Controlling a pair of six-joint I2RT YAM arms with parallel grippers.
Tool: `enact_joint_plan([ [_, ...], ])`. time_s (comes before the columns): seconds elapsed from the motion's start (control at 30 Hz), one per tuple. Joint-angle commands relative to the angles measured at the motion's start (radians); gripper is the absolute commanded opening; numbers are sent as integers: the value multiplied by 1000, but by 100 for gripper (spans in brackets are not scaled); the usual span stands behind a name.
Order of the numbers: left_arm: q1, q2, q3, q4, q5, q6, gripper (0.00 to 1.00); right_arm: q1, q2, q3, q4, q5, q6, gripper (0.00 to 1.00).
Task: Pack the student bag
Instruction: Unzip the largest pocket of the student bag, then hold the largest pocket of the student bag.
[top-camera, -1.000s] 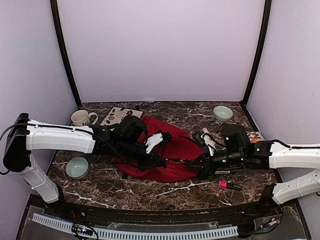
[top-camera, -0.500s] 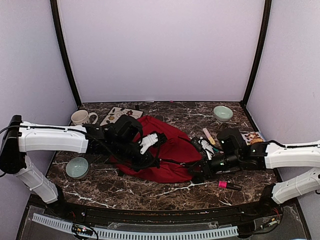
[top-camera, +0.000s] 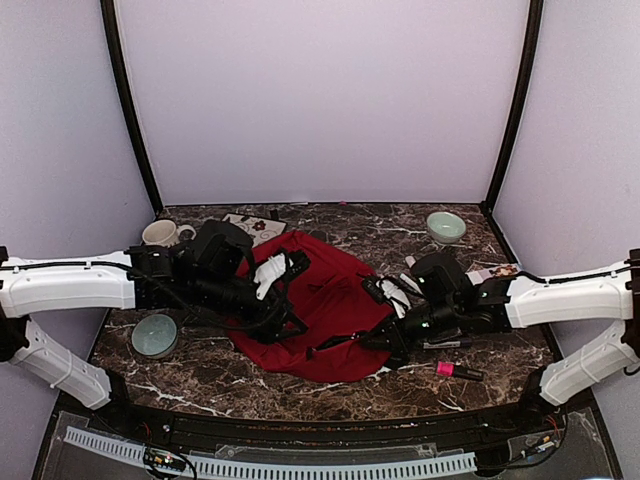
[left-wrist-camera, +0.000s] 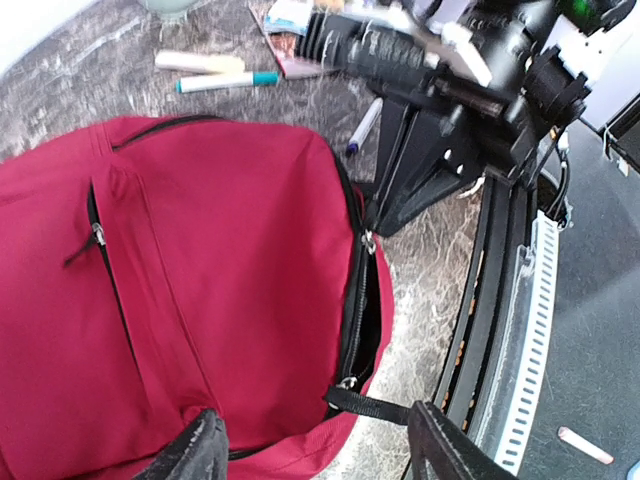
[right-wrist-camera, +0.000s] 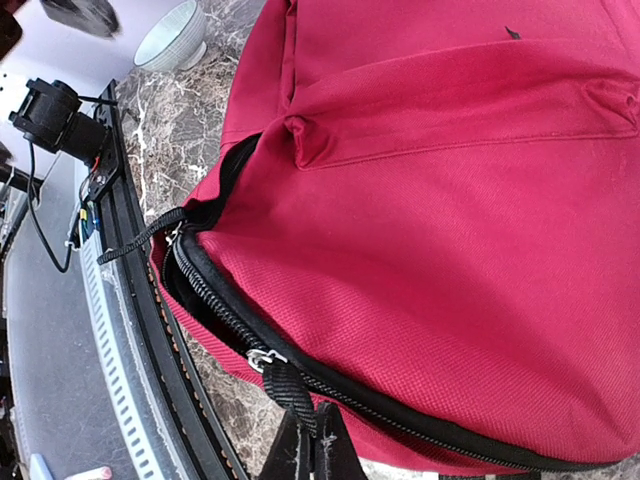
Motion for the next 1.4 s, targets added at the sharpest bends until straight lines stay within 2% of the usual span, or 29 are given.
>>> enact_joint_plan([
  [0.0, -5, 56, -44, 37, 23, -48, 63, 8, 24, 44, 13, 16, -43, 0],
  [0.13, -9, 120, -5, 50, 65, -55, 63, 9, 35, 63, -27, 23, -49, 0],
  [0.3, -10, 203, 67, 28, -31, -98, 63, 9, 12, 48, -38, 54, -43, 0],
  [0.37, -10, 215, 67, 48, -29, -100, 64, 9, -6, 32, -31, 73, -33, 0],
  [0.43, -10, 212, 53, 92, -13, -92, 77, 9, -24, 13, -14, 89, -19, 0],
  [0.53, -11, 187, 31, 113, -79, -128, 98, 9, -43, -4, -10, 108, -9, 0],
  [0.6, -10, 157, -16, 159, -79, -128, 99, 9, -47, -6, -19, 125, -9, 0],
  [0.7, -9, 146, -46, 190, 12, -71, 98, 9, -49, -13, -18, 131, -9, 0],
  [0.83, -18, 178, -5, 161, 173, 47, 90, 10, -43, -8, -27, 137, -13, 0],
  [1.23, -39, 361, 136, 80, 162, 239, 83, 10, -23, -17, -20, 131, -5, 0],
  [1.3, -39, 392, 142, 68, 156, 267, 74, 10, -27, -15, -23, 133, -8, 0],
  [1.37, -38, 415, 152, 57, 154, 284, 57, 10, -33, -12, -29, 134, -11, 0],
])
